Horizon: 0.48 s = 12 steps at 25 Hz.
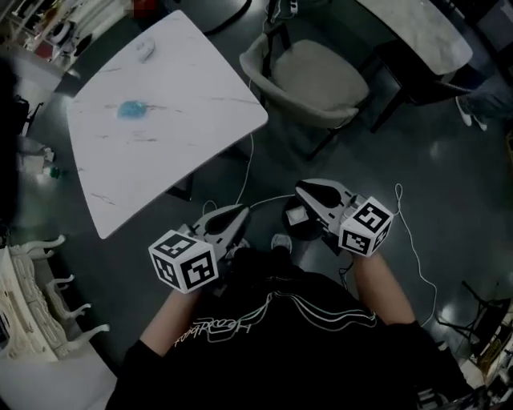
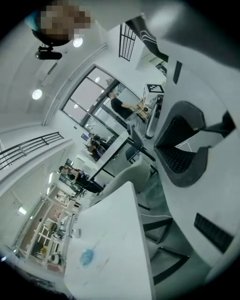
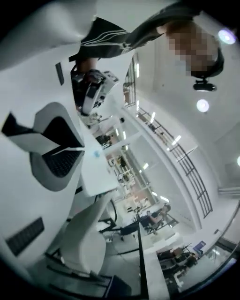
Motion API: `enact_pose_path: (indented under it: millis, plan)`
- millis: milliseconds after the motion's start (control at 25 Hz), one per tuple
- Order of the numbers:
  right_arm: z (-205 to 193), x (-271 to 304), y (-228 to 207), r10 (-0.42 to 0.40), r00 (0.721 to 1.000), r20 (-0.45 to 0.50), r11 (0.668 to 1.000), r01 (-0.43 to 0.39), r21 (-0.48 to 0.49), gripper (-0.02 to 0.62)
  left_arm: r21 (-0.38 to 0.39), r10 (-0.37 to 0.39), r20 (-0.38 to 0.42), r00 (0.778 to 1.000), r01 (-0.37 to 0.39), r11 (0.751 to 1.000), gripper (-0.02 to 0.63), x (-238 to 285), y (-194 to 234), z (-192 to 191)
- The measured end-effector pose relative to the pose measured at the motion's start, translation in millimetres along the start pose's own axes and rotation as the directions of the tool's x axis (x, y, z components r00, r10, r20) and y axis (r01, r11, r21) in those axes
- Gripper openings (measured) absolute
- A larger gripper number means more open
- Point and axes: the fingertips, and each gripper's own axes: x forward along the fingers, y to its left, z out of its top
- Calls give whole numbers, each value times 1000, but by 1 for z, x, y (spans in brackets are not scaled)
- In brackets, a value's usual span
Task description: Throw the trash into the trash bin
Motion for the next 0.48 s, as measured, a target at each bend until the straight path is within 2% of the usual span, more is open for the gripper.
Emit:
enact_pose_path:
  millis: [120, 200, 360, 480]
  plan:
    - [49, 20, 53, 169, 982, 81, 986, -169, -5, 44, -10, 12, 91, 996, -11, 1000, 6, -36, -4, 24]
    - [73, 33, 83, 238, 967, 88, 971, -236, -31, 44, -12, 10, 148, 989, -8, 1000, 6, -59, -5, 40]
    - [106, 64, 128, 309, 950, 41, 944, -301, -137, 44, -2, 5, 257, 966, -5, 1000, 6, -104, 3, 70]
    - [123, 87, 141, 318, 948, 3, 928, -310, -205, 45, 15, -5, 322, 947, 0, 1000, 6, -126, 18, 95]
